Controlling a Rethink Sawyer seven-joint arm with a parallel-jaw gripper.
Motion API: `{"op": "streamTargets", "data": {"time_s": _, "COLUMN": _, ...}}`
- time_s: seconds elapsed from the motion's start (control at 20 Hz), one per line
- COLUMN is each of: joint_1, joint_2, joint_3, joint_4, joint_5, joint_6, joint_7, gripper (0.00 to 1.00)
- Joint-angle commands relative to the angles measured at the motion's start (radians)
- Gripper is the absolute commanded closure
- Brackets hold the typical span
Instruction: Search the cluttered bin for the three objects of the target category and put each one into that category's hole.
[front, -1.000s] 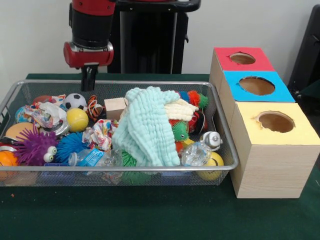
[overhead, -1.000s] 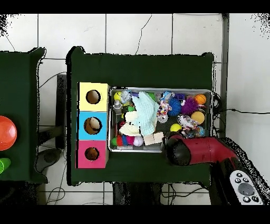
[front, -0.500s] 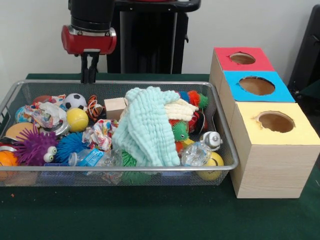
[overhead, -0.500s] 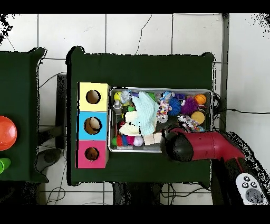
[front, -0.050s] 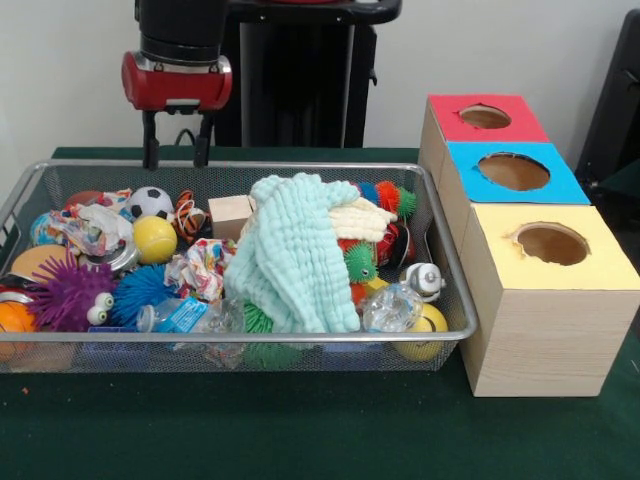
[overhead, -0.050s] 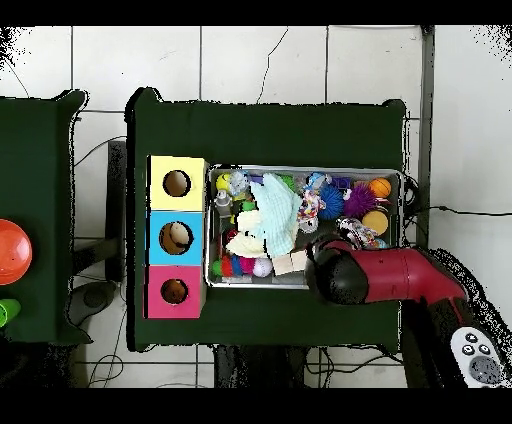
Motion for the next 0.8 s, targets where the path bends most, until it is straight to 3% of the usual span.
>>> {"op": "streamTargets", "data": {"time_s": 0.05, "joint_1": -0.026, "joint_2": 0.036, "joint_3": 0.066, "joint_4": 0.041, "joint_5": -0.03, "joint_6": 0.029, "joint_7": -0.061, "gripper": 0.0}}
{"op": "streamTargets", "data": {"time_s": 0.4, "joint_1": -0.063, "joint_2": 0.053, "joint_3": 0.065, "joint_4": 0.055, "joint_5": -0.062, "joint_6": -0.008, "joint_7": -0.076, "gripper": 0.0}}
{"op": "streamTargets", "data": {"time_s": 0.8, "joint_1": -0.075, "joint_2": 0.16, "joint_3": 0.023, "joint_4": 0.034, "joint_5": -0.163, "joint_6": -0.113, "joint_7": -0.022, "gripper": 0.0}}
